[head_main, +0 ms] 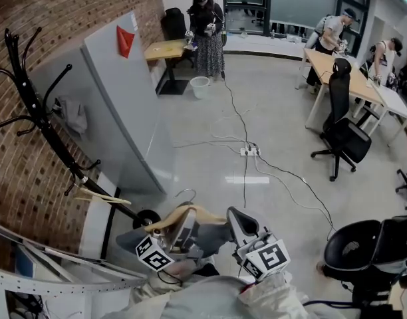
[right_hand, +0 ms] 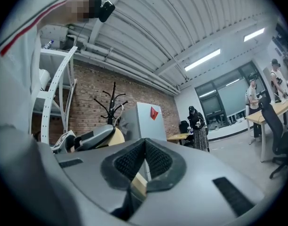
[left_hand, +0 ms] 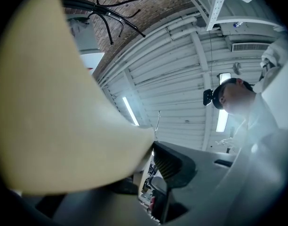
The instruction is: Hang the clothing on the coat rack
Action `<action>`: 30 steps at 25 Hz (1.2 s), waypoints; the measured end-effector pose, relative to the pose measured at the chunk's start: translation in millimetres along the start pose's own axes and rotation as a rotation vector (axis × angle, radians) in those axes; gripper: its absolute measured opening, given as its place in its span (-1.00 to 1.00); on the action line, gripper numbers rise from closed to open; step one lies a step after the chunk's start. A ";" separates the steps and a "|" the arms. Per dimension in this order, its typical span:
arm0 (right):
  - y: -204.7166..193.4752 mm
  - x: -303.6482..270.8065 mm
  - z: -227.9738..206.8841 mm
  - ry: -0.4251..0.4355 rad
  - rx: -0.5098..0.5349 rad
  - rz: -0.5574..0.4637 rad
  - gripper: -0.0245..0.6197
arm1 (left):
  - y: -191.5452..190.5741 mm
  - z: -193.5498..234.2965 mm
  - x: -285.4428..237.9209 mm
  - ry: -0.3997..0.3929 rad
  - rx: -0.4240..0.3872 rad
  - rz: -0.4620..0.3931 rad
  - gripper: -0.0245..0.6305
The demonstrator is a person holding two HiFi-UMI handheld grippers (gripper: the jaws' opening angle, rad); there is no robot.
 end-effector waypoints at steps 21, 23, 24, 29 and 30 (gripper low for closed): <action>-5.5 -118.4 27.2 -0.026 0.046 0.025 -0.86 | 68.4 103.2 6.5 -0.044 0.016 -0.001 -0.61; -4.4 -124.7 27.5 -0.021 0.051 0.022 -0.86 | 71.6 106.7 6.7 -0.044 0.009 -0.001 -0.61; -4.3 -127.4 26.6 -0.019 0.051 0.022 -0.86 | 72.4 108.7 6.5 -0.042 0.004 -0.003 -0.61; -11.1 -144.0 17.8 -0.004 0.038 0.038 -0.86 | 71.3 124.0 4.0 -0.020 0.003 -0.008 -0.61; -12.5 -149.2 14.8 0.003 0.034 0.039 -0.86 | 71.3 128.3 2.8 -0.015 0.002 -0.009 -0.61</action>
Point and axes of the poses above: the fingertips, and each gripper's own axes: x backward along the fingers, z to its left, y out of its top, the point moved 10 cm from there along x, backward along the fingers, and after that the axes turned 9 degrees about -y, right-handed, at the moved point
